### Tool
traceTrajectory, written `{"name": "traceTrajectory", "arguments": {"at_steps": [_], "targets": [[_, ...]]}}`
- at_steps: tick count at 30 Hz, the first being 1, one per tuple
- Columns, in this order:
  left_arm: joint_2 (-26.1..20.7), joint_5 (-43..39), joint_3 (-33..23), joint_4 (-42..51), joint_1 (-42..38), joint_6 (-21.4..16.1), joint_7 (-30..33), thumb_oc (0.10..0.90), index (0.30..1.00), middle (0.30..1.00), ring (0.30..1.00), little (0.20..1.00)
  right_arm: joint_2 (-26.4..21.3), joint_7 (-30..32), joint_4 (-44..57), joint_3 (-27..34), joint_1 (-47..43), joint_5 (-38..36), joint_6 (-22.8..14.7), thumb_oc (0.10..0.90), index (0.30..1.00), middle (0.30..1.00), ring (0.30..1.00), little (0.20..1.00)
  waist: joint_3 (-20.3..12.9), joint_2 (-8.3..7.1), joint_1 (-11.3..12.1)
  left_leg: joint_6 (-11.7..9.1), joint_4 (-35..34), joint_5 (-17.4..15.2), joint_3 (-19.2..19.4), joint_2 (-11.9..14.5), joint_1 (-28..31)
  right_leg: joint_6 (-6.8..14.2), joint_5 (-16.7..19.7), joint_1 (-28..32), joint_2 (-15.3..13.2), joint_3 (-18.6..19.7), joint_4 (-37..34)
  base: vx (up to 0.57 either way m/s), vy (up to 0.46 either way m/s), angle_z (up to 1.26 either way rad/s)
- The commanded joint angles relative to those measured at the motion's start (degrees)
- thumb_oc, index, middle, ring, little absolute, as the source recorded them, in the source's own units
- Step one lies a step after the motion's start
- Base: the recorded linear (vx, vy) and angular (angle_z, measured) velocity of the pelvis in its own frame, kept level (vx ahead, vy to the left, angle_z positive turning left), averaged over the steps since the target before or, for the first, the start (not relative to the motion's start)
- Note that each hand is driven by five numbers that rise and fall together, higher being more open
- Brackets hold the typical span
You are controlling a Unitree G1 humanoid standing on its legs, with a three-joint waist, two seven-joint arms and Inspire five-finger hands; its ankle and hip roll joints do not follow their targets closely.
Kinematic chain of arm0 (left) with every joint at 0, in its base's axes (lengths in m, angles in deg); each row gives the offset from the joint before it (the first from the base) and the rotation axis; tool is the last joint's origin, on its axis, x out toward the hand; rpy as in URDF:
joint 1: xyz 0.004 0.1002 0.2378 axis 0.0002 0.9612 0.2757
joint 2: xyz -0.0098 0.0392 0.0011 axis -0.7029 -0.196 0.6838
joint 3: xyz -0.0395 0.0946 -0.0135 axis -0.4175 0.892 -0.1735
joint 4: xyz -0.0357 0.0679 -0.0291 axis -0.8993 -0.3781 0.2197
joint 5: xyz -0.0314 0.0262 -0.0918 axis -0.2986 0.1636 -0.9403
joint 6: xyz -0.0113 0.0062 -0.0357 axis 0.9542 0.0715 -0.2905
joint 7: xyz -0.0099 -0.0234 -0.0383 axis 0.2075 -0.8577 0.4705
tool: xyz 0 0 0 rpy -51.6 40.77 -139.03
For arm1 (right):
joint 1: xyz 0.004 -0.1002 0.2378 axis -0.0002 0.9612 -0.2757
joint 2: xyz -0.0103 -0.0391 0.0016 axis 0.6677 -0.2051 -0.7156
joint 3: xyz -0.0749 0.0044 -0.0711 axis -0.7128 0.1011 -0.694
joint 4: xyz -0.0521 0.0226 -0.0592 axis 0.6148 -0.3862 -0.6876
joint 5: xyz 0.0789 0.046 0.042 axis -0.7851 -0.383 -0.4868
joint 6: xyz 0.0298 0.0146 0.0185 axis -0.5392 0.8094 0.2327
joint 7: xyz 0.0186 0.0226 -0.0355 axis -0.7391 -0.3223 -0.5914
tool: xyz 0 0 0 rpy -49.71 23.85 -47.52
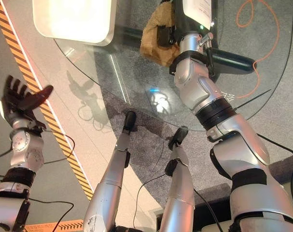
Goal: Wipe the table with a cloth and put it in the basket.
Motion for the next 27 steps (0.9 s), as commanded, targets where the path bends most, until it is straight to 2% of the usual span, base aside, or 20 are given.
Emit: {"name": "traceTrajectory", "arguments": {"at_steps": [1,4,8,16,27], "targets": [[-4.51,0.71,-6.06,4.01,-1.54,-8.27,4.73,0.800,0.900,0.900,0.900,0.900,-3.93,5.36,8.65,3.72,-0.71,0.40,-3.86,0.100,0.300,0.300,0.300,0.200,-0.92,-1.42,-0.01,5.41,3.01,-2.02,4.88,-2.62,-0.57,0.48,-1.54,0.84,1.77,0.92,1.80,0.00,0.000,0.00],[-3.19,4.29,-6.13,8.43,-3.05,-10.46,7.50,0.800,0.900,0.900,0.900,0.900,-3.14,6.24,11.02,6.03,1.08,0.54,-4.67,0.100,0.300,0.300,0.300,0.200,-0.92,-1.68,-0.42,5.46,3.35,-2.27,5.16,-2.57,-0.66,0.44,-1.72,0.79,2.07,1.41,2.11,0.00,-0.005,-0.03],[-1.65,11.27,-5.74,14.85,-3.95,-11.29,9.95,0.800,0.900,0.900,0.900,0.900,-2.80,6.10,14.57,8.40,2.81,1.11,-4.98,0.100,0.300,0.300,0.300,0.200,-0.92,-2.03,-0.79,5.52,3.69,-2.50,5.31,-2.56,-0.96,0.55,-1.59,0.64,2.35,1.89,2.16,0.00,-0.014,-0.03],[-0.23,15.10,-3.65,27.11,-2.27,-10.81,1.82,0.800,0.900,0.900,0.900,0.900,-2.36,5.00,21.57,13.37,7.48,1.83,-8.53,0.100,0.300,0.300,0.300,0.200,-0.92,-2.46,-1.48,5.70,3.67,-2.66,5.72,-2.53,-0.51,0.80,-1.31,1.04,2.63,2.48,2.13,0.00,-0.005,-0.02],[1.03,18.49,0.71,39.37,-2.24,-6.72,-7.68,0.800,0.900,0.900,0.900,0.900,-1.13,1.62,32.52,18.31,12.23,1.81,-13.26,0.100,0.300,0.300,0.300,0.200,-0.92,-2.74,-2.82,6.00,3.47,-2.59,6.26,-3.00,0.55,1.17,-0.64,1.50,2.69,3.30,1.90,0.00,0.000,0.00]]}}
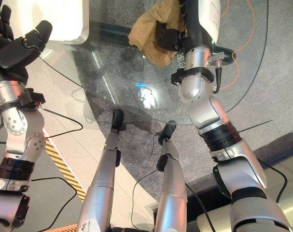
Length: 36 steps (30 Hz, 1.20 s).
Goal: Wipe the table with a cloth and put it in the basket.
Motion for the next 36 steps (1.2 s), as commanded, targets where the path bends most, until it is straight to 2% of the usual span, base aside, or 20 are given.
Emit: {"name": "traceTrajectory", "arguments": {"at_steps": [1,7,21,36], "targets": [[-0.18,5.05,-2.08,8.30,-1.58,-2.64,-3.40,0.800,0.900,0.900,0.900,0.900,-0.76,0.78,14.26,4.73,-2.95,2.33,-9.44,0.100,0.300,0.300,0.300,0.200,-1.47,-0.06,0.54,5.91,1.84,-1.67,5.05,-3.48,1.66,1.27,-0.70,2.84,2.04,1.79,1.39,0.00,0.000,0.00],[-0.67,7.20,0.46,10.28,-2.94,0.09,-5.56,0.800,0.900,0.900,0.900,0.900,-0.32,-0.92,18.06,5.84,-2.76,-0.79,-12.36,0.100,0.300,0.300,0.300,0.200,-1.47,0.15,-0.21,5.94,1.82,-1.64,5.53,-3.60,2.07,1.46,-0.40,2.80,2.01,2.34,1.36,0.00,0.000,0.00],[0.95,6.91,3.51,11.59,-5.08,2.54,-7.30,0.800,0.900,0.900,0.900,0.900,1.62,-5.95,24.42,7.04,-2.54,-9.36,-17.66,0.100,0.300,0.300,0.300,0.200,-1.47,-0.01,-1.25,5.84,1.74,-1.48,5.90,-3.62,2.66,1.65,0.05,2.72,1.94,2.93,1.39,0.00,0.001,-0.01],[1.32,8.42,5.88,10.45,-7.65,4.89,-7.24,0.800,0.900,0.900,0.900,0.900,4.00,-14.93,27.93,5.65,-2.89,-25.73,-20.46,0.100,0.300,0.300,0.300,0.200,-1.47,-0.17,-1.88,5.49,1.26,-0.96,6.35,-3.32,3.36,1.56,0.37,3.01,1.86,3.29,1.02,0.00,0.001,-0.01]]}}
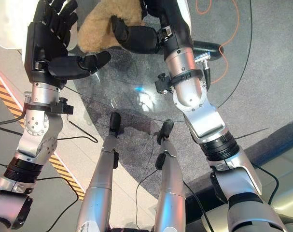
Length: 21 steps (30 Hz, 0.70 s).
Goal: Wipe the table with a cloth and put it in the basket.
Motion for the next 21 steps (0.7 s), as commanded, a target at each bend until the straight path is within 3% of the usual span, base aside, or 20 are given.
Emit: {"name": "traceTrajectory", "arguments": {"at_steps": [1,11,21], "targets": [[0.92,3.57,-1.17,7.36,-6.14,-3.72,-0.35,0.800,0.900,0.900,0.900,0.900,1.82,-1.68,16.06,3.44,-5.64,-4.37,-11.00,0.100,0.300,0.300,0.300,0.200,-1.47,-0.13,0.09,5.35,1.27,-0.87,4.32,-3.31,1.85,1.50,0.41,3.56,1.91,0.72,-0.63,0.00,0.000,0.00],[0.59,5.43,-0.13,5.87,-8.35,-2.98,1.29,0.800,0.900,0.900,0.900,0.900,3.48,-7.32,17.24,2.79,-5.54,-14.52,-11.73,0.100,0.300,0.300,0.300,0.200,-1.47,-0.30,-0.06,5.21,0.88,-0.49,4.29,-3.27,2.27,1.36,0.49,3.84,1.92,0.66,-0.71,0.00,0.000,0.00],[0.31,5.87,0.65,3.62,-10.31,-2.08,1.97,0.800,0.900,0.900,0.900,0.900,4.77,-9.48,17.30,2.20,-6.40,-16.00,-12.48,0.100,0.300,0.300,0.300,0.200,-1.47,-0.40,-0.18,5.06,0.71,-0.15,4.22,-3.17,2.35,1.23,0.71,3.88,1.99,0.72,-0.85,0.00,0.000,0.00]]}}
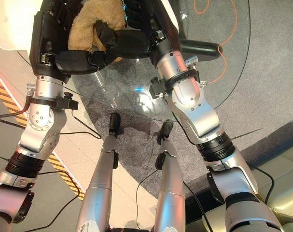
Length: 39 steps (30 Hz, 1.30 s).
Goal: Wipe the table with a cloth and put it in the basket.
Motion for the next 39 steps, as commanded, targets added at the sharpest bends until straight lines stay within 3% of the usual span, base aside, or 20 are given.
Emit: {"name": "traceTrajectory", "arguments": {"at_steps": [1,31,32,33,34,35,37,39], "targets": [[0.24,2.93,-1.16,4.65,-6.11,-3.66,0.48,0.800,0.900,0.900,0.900,0.900,2.71,-3.08,17.47,2.27,-6.48,-2.72,-11.79,0.100,0.300,0.300,0.300,0.200,-1.47,-0.41,-0.06,5.05,0.83,-0.16,4.16,-3.20,2.27,1.18,0.74,3.94,2.01,0.64,-0.95,0.00,0.000,0.00],[-1.73,1.43,-0.52,1.77,-6.34,-2.83,-2.03,0.800,0.900,0.900,0.900,0.900,-0.36,-4.02,17.45,1.41,-11.26,-3.24,-13.28,0.100,0.300,0.300,0.300,0.200,-1.47,-1.01,0.13,4.79,0.64,-0.09,4.00,-2.91,3.08,1.06,0.93,5.08,1.99,0.31,-1.63,0.00,0.000,0.00],[-1.86,1.45,-0.28,1.72,-6.43,-2.90,-2.39,0.745,0.853,0.853,0.853,0.845,-0.45,-4.06,17.51,1.22,-11.35,-3.35,-13.41,0.100,0.300,0.300,0.300,0.200,-1.47,-0.97,0.10,4.80,0.62,-0.08,4.02,-2.86,3.09,1.06,0.95,5.06,1.99,0.35,-1.62,0.00,0.000,0.00],[-1.88,1.54,-0.16,1.76,-6.53,-2.64,-2.68,0.630,0.754,0.754,0.754,0.730,-0.47,-4.27,17.64,1.30,-11.30,-3.43,-13.34,0.100,0.300,0.300,0.300,0.200,-1.47,-0.98,0.03,4.79,0.59,-0.05,4.04,-2.88,3.21,1.05,0.94,5.18,2.04,0.41,-1.63,0.00,0.000,0.00],[-1.75,1.69,0.05,1.64,-6.67,-2.56,-2.87,0.438,0.589,0.589,0.589,0.538,-0.42,-4.46,17.72,1.28,-11.37,-3.57,-13.19,0.100,0.300,0.300,0.300,0.200,-1.47,-1.00,-0.04,4.78,0.56,-0.04,4.01,-2.92,3.30,1.05,0.98,5.22,2.10,0.49,-1.67,0.00,0.000,0.00],[-1.72,1.70,0.09,1.61,-6.69,-2.62,-2.96,0.418,0.573,0.573,0.573,0.518,-0.39,-4.49,17.77,1.28,-11.38,-3.52,-13.11,0.100,0.300,0.300,0.300,0.200,-1.47,-1.00,-0.06,4.78,0.56,-0.04,4.00,-2.93,3.31,1.04,0.99,5.22,2.12,0.52,-1.68,0.00,0.000,0.00],[-1.70,1.83,0.39,1.72,-7.01,-2.29,-3.02,0.193,0.380,0.380,0.380,0.293,-0.41,-4.70,17.62,0.99,-11.74,-3.74,-13.03,0.100,0.300,0.300,0.300,0.200,-1.47,-0.97,-0.06,4.74,0.37,0.00,4.08,-2.93,3.52,1.07,0.95,5.47,2.13,0.53,-1.91,0.00,0.000,0.00],[-1.54,1.72,0.82,1.67,-7.52,-1.90,-2.92,0.100,0.300,0.300,0.300,0.200,-0.24,-4.82,17.53,0.66,-12.06,-3.63,-13.20,0.100,0.300,0.300,0.300,0.200,-1.47,-1.00,-0.09,4.74,0.28,0.00,4.07,-2.89,3.53,1.09,0.95,5.52,2.11,0.58,-2.03,0.00,0.000,0.00]]}}
